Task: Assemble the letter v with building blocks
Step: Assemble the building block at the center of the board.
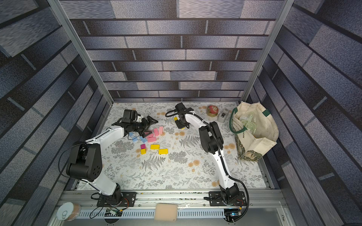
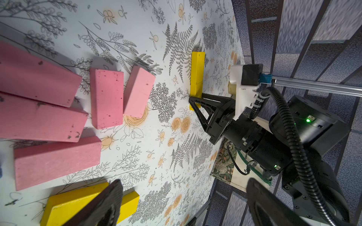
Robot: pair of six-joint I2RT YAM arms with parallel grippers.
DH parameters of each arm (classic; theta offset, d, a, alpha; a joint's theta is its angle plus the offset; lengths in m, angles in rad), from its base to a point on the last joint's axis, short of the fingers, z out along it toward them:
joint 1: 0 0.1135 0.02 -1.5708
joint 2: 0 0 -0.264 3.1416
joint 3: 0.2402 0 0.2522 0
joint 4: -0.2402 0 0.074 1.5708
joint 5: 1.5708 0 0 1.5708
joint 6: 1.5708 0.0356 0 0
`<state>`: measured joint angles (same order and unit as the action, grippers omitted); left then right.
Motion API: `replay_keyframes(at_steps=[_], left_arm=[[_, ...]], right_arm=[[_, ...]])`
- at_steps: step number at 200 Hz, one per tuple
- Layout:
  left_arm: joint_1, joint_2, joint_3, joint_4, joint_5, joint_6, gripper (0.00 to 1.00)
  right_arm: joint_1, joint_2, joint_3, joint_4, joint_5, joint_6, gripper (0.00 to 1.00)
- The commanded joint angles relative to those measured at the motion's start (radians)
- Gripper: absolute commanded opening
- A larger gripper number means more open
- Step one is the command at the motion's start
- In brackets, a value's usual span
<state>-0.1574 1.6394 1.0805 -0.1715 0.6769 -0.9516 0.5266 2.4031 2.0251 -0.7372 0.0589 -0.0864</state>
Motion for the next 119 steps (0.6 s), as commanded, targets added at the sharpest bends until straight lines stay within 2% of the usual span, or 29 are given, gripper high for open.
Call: replay_keyframes(at_steps=[1,119], left_arm=[[-0.005,0.003,0.002,-0.011,0.006,-0.008,1.00],[-0.005,0.001,0.002,-0.014,0.005,-0.006,1.00]], right_arm=[[0.012,0.037,0.009,-0.038,0.016,0.011,0.28],[0.018,0.037,0.006,-0.037,0.015,0.014,0.36]])
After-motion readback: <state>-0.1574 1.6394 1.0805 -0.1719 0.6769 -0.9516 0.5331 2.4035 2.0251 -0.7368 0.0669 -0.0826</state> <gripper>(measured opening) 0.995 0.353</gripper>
